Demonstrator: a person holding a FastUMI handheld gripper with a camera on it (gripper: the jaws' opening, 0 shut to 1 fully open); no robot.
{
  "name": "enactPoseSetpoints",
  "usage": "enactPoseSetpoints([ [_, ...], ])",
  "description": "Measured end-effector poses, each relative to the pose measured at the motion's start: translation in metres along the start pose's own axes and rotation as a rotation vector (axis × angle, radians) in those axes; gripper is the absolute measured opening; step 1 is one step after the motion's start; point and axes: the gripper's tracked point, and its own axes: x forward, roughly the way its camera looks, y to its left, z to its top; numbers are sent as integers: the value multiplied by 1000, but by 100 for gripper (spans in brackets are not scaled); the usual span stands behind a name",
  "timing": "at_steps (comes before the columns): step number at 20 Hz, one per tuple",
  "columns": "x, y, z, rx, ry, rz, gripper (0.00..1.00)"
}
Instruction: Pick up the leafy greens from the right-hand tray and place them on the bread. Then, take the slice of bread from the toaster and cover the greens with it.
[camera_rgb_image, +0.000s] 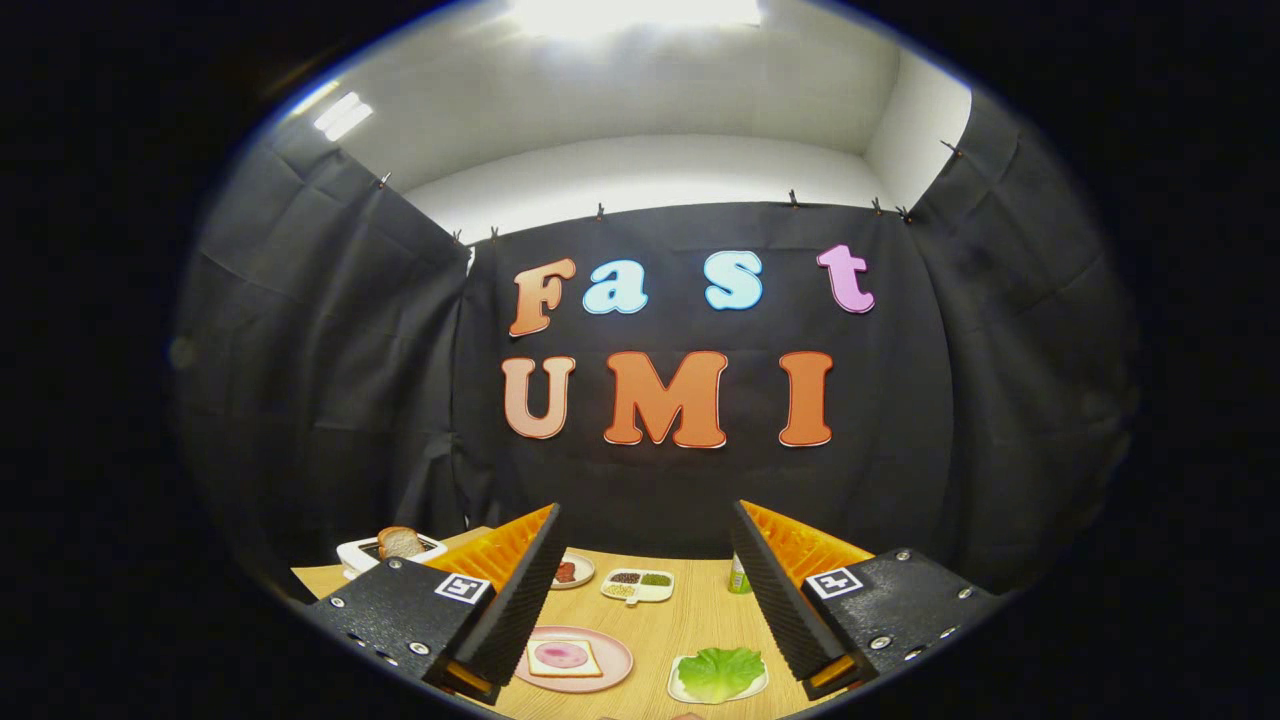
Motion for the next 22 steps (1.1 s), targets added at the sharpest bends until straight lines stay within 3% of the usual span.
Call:
enactPoseSetpoints([
  [22, 12, -11, -18, 26, 49, 9, 99],
])
